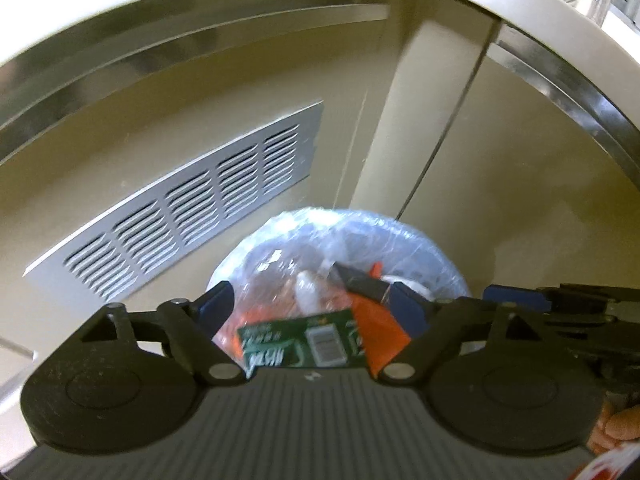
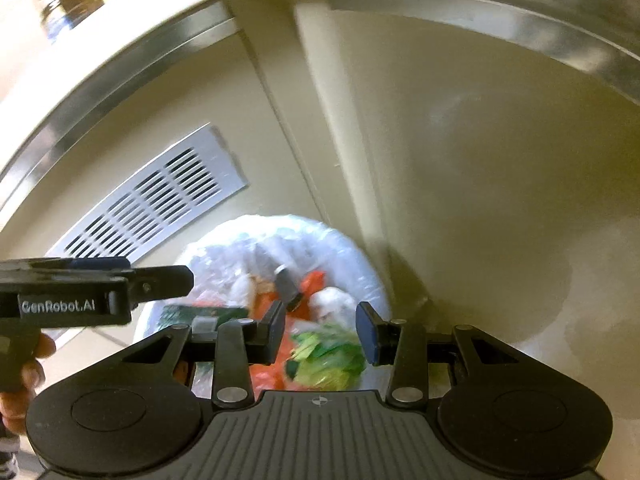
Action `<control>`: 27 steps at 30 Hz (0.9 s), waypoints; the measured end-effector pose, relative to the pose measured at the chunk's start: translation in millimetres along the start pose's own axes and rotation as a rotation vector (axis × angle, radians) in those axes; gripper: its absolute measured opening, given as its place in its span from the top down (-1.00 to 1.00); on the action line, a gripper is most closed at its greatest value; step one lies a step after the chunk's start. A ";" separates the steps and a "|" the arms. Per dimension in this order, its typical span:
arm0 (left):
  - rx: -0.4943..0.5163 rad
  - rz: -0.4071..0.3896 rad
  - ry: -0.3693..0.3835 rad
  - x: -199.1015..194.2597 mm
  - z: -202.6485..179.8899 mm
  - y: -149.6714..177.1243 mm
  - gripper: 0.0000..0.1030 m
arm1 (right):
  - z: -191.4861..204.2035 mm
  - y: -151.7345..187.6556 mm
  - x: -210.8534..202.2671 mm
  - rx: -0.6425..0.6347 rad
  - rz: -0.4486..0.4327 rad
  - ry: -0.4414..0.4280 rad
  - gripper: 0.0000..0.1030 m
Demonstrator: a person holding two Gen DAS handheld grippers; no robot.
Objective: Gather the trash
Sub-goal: 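Open both tools to drop the cup and lighter into the wastebasket, then raise both tools up away from the wastebasket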
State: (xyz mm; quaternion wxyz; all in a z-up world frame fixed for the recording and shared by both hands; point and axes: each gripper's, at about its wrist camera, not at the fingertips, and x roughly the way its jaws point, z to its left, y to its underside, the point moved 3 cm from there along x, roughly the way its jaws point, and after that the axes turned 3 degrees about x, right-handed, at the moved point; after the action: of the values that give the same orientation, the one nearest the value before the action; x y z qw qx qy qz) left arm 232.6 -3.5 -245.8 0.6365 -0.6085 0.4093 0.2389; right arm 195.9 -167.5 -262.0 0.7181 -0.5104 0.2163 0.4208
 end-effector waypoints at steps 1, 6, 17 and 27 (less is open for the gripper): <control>-0.006 0.010 -0.003 -1.2 2.1 3.1 -0.46 | 3.7 2.8 3.1 -0.011 0.012 -0.008 0.34; -0.038 0.063 -0.002 4.1 11.7 20.4 0.20 | 20.9 18.9 28.4 -0.076 0.108 -0.028 0.56; -0.038 0.151 0.027 38.9 14.1 38.0 0.53 | 26.2 28.0 71.9 -0.133 0.262 0.034 0.59; -0.017 0.177 0.015 45.2 15.3 34.0 0.51 | 28.6 24.0 63.0 -0.121 0.237 0.030 0.59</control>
State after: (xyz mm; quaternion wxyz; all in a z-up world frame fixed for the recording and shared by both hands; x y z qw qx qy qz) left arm 233.8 7.5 -303.4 0.6046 -0.5770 0.4645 0.2929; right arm 207.5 -114.2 -310.9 0.6281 -0.5298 0.2600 0.5073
